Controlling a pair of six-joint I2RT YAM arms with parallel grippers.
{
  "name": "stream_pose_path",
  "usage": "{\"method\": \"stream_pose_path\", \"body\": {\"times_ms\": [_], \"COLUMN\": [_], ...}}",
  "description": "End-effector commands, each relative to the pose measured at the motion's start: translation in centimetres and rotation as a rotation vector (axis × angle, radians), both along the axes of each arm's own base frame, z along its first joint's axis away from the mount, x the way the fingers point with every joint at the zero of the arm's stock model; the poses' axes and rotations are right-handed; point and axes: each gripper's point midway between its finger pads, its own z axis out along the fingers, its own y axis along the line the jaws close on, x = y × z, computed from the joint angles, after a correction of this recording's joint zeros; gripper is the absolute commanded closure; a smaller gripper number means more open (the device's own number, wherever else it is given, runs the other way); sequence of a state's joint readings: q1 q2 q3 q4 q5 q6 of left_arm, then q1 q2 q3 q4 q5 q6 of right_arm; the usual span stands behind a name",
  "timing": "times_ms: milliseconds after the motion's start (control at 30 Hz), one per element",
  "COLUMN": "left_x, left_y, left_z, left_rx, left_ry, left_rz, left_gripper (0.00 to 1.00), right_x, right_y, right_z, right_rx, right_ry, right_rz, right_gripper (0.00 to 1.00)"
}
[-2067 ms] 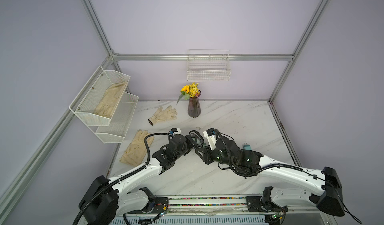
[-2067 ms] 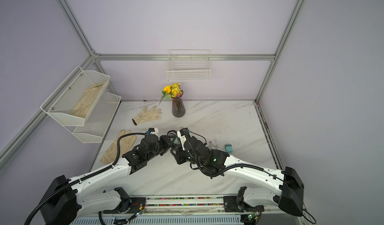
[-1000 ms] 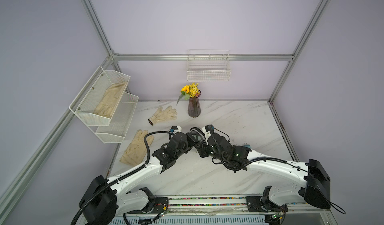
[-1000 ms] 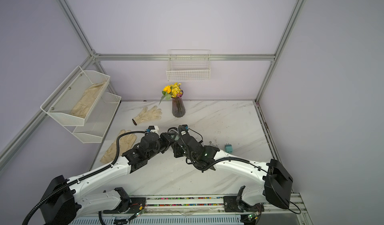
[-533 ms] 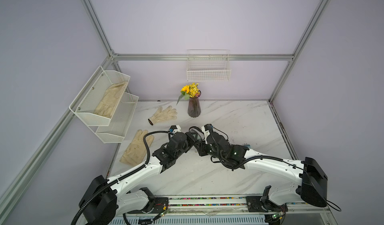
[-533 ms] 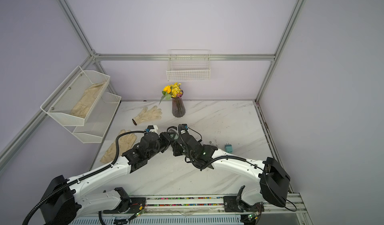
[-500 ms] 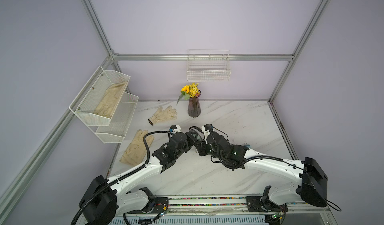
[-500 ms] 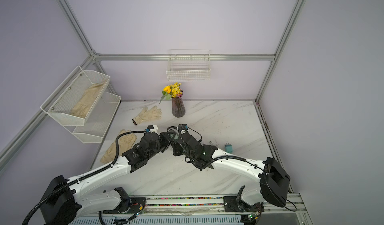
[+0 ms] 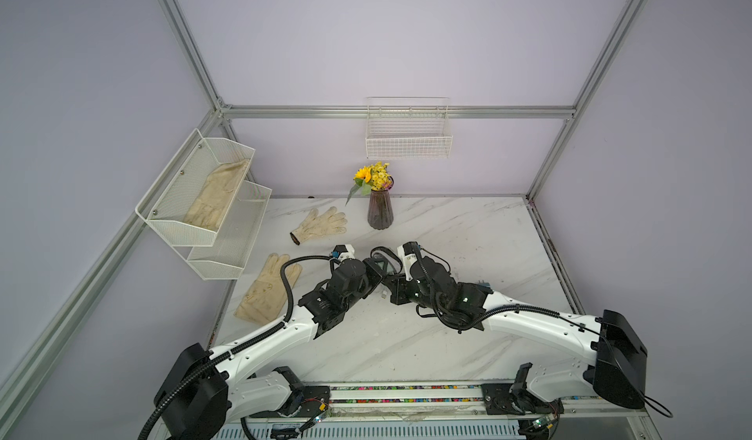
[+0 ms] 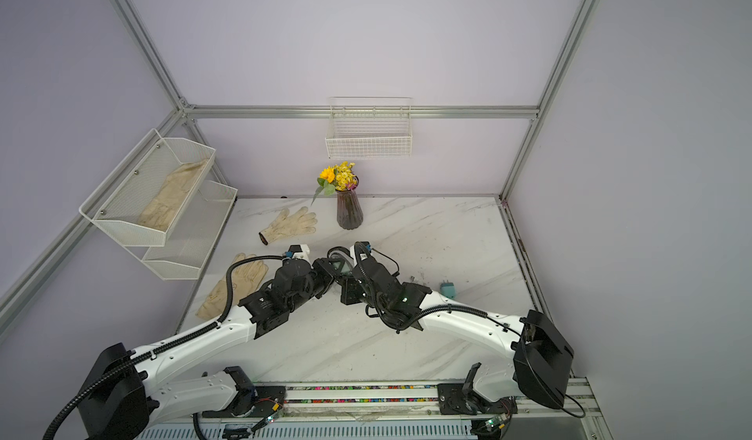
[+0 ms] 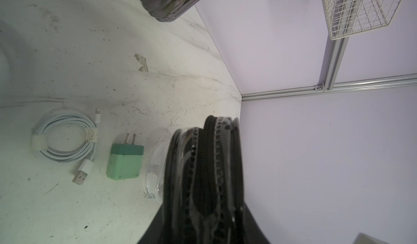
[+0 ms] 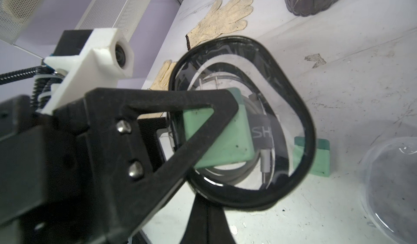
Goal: Pack away charging kits
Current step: Zip the zipper on the storage bag.
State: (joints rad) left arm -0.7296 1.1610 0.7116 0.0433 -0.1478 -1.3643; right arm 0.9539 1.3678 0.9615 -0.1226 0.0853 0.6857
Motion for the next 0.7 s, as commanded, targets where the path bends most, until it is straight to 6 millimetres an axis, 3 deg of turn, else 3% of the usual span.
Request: {"method": "stream_pose_path", "body": {"times_ms": [0,367,667], "left_x": [0.3,0.5,0.9], "left_y": [-0.1,1.2,1.2], "left_z": [6.0,5.6,5.2], "left_rx": [-0.065,-0.038,-0.036], "left_ry": [-0.132,-0.137,-0.161], "left_rz": [-0.014,-0.009,-0.056], "left_gripper": [0.79,0.97,0.98], "right_x": [0.8,-0.7,-1.9], "right_y": [-2.7,-3.8,-4.7], "right_z": [-1.3,-2.3,-3.2], "right_rx": [-0.047,-0.099,-0.146], "right_ry": [0.015,0.024,0.036], "right_rz": [-0.028,0.048,0.083], "right_gripper": [1.0,1.0,1.0]}}
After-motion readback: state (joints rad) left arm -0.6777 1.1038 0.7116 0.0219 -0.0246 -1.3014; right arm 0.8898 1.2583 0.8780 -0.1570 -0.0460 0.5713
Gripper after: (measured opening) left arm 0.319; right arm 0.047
